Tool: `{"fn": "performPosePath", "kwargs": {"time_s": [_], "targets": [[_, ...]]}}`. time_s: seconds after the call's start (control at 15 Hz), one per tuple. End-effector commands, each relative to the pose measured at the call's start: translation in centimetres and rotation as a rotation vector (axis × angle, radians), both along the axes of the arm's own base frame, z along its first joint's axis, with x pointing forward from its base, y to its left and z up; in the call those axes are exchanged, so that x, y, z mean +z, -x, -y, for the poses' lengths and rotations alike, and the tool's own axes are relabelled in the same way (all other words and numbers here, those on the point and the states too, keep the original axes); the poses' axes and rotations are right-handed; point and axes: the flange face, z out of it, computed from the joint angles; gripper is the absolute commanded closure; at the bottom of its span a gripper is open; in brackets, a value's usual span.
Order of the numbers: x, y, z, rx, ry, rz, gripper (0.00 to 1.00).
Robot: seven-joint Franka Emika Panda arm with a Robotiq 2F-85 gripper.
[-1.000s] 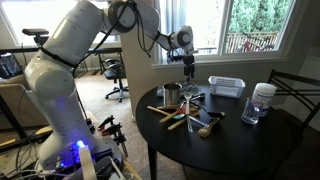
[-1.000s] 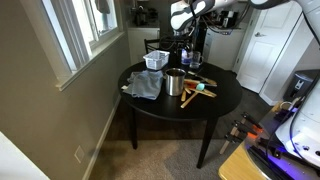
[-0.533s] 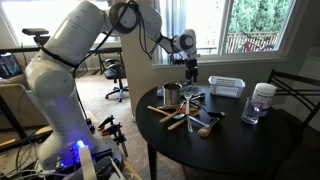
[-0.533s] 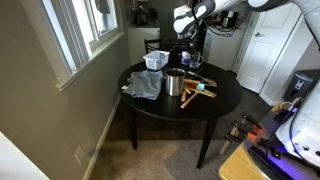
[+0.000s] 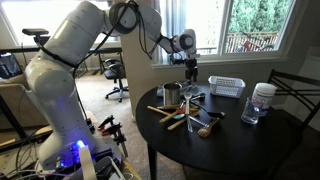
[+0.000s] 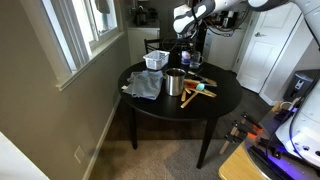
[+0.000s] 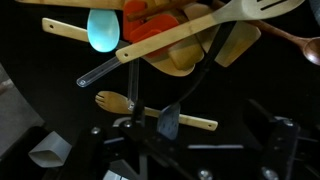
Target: Put the black spatula in the silver tin
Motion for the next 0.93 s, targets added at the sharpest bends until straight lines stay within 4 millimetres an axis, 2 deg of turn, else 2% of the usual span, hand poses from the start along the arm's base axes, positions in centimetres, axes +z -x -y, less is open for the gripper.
{"fn": "performPosePath", "kwargs": {"time_s": [0.0,0.4,0.67,0.87], "targets": [[0.0,0.0,0.0,0.000,0.000,-0.001,0.00],[-0.1,0.0,0.3,-0.014,-0.009,0.015,0.00],[-1.7,0.5,2.1,-0.052,-0.057,0.037,0.00],[-3.4,1.1,4.3,-0.087,-0.109,0.085,0.00]]}}
